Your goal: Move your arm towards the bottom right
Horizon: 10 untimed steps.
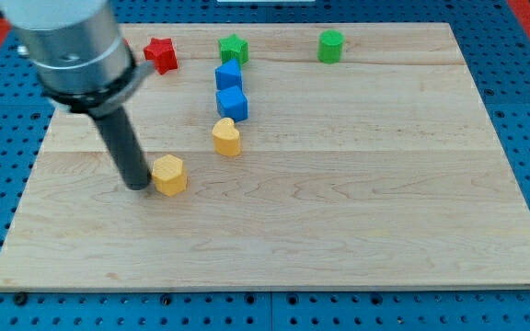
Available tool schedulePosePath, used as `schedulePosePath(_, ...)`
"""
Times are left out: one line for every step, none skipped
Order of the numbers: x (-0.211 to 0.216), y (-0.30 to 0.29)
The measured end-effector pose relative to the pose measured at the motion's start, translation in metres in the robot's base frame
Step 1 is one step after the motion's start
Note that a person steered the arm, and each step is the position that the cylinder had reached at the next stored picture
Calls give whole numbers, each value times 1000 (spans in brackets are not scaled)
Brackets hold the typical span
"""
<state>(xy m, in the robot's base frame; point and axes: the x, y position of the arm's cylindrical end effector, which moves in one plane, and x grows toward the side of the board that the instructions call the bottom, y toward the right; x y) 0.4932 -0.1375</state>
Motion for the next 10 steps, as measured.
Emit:
schedulePosePath(0, 31)
schedulePosePath(0, 41)
schedulePosePath(42, 45)
schedulePosePath(66, 71)
schedulePosePath(66, 111)
schedulePosePath(66, 141)
schedulePosePath(66, 166)
schedulePosePath(66, 195)
schedulePosePath(66, 222)
schedulePosePath(66, 247)
